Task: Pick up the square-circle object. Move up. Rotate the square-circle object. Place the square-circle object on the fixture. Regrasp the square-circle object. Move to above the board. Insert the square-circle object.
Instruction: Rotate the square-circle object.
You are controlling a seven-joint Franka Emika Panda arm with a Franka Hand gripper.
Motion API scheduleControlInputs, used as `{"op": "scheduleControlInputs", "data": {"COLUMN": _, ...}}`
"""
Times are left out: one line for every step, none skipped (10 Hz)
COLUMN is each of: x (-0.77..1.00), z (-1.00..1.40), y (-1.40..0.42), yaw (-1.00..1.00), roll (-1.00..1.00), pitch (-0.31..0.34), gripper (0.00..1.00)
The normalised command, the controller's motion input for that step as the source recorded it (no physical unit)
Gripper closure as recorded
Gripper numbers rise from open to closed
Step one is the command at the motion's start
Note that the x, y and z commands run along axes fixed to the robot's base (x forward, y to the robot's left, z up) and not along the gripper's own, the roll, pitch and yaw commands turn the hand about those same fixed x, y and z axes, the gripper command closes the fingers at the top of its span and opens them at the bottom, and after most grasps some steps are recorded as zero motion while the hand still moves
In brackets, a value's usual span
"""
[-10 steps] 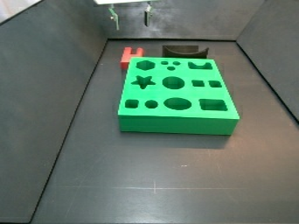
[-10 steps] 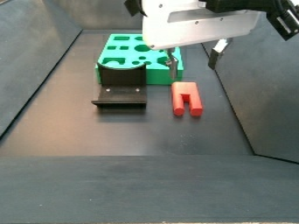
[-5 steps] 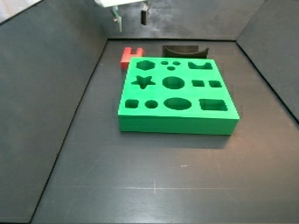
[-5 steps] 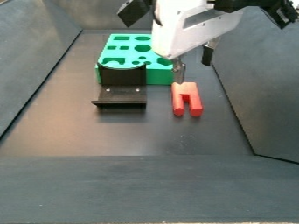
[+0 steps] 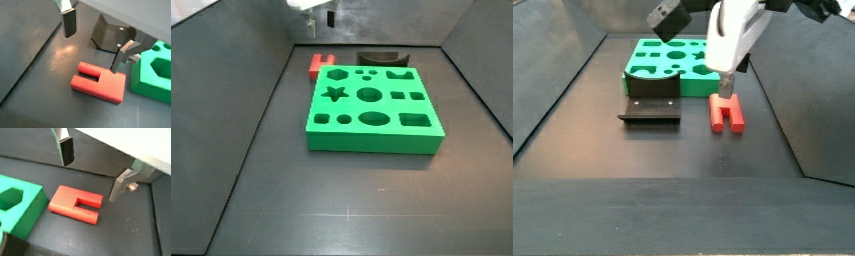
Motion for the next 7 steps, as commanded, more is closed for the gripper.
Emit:
{"op": "scheduleControlInputs", "data": {"x": 0.03, "z": -0.04, "y": 0.00, "yaw": 1.00, "roll": 0.00, "pitch": 0.000, "gripper": 0.00}}
{"op": "scheduleControlInputs", "data": {"x": 0.03, "z": -0.04, "y": 0.00, "yaw": 1.00, "roll": 0.00, "pitch": 0.000, "gripper": 0.00}}
{"op": "scheduleControlInputs", "data": {"x": 0.03, "z": -0.04, "y": 0.00, "yaw": 1.00, "roll": 0.00, "pitch": 0.000, "gripper": 0.00}}
{"op": "scheduleControlInputs", "data": {"x": 0.03, "z": -0.04, "y": 0.00, "yaw": 1.00, "roll": 0.00, "pitch": 0.000, "gripper": 0.00}}
{"op": "scheduleControlInputs", "data": {"x": 0.03, "z": -0.03, "y": 0.00, "yaw": 1.00, "roll": 0.00, "pitch": 0.000, "gripper": 0.00}}
{"op": "scheduleControlInputs", "data": {"x": 0.03, "z": -0.03, "y": 0.00, "yaw": 1.00, "roll": 0.00, "pitch": 0.000, "gripper": 0.00}}
{"op": "scheduleControlInputs", "data": {"x": 0.03, "z": -0.03, "y": 0.00, "yaw": 1.00, "roll": 0.00, "pitch": 0.000, "gripper": 0.00}}
